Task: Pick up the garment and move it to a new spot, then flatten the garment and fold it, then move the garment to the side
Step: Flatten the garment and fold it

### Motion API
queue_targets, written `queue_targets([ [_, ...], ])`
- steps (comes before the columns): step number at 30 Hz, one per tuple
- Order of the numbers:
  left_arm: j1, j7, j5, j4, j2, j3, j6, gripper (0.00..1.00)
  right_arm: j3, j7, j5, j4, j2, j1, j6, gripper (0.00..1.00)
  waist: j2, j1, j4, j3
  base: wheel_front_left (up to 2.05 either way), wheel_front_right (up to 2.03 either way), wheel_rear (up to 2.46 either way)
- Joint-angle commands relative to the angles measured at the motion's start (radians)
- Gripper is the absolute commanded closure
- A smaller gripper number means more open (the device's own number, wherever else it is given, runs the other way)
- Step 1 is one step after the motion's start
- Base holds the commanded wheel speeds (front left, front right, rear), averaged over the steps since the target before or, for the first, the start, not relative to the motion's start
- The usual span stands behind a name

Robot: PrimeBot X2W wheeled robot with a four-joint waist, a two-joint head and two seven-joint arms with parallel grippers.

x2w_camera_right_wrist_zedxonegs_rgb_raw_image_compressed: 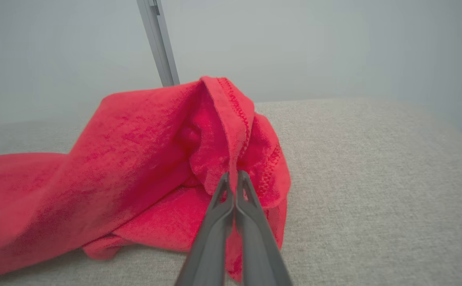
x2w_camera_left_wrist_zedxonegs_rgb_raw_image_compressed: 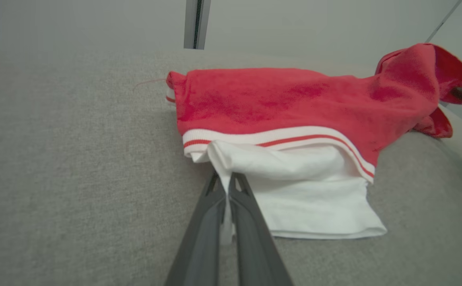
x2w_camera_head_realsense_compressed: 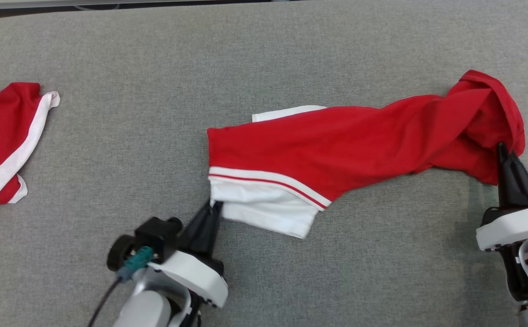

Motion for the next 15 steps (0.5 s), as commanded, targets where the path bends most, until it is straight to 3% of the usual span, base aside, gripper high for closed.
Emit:
queue_targets([
  [1,-0.026,-0.024,-0.005,-0.022,0.014,0.021,0.010,1.00,-0.008,-0.010,0.009,-0.029,-0.013,0.008,-0.001,1.00,0.0000,0.0000,-0.007,-0.007,0.00,0.00,0.00],
  [8,-0.088,-0.102,0.021,-0.208,0.072,0.114,0.051,1.00,-0.048,0.031,0.015,-0.236,-0.054,0.005,-0.001,1.00,0.0000,0.0000,-0.018,-0.060,0.00,0.00,0.00],
  [15,-0.201,-0.104,0.028,-0.389,0.124,0.186,0.063,1.00,-0.097,0.088,0.027,-0.426,-0.093,-0.039,-0.001,1.00,0.0000,0.0000,-0.015,-0.128,0.00,0.00,0.00],
])
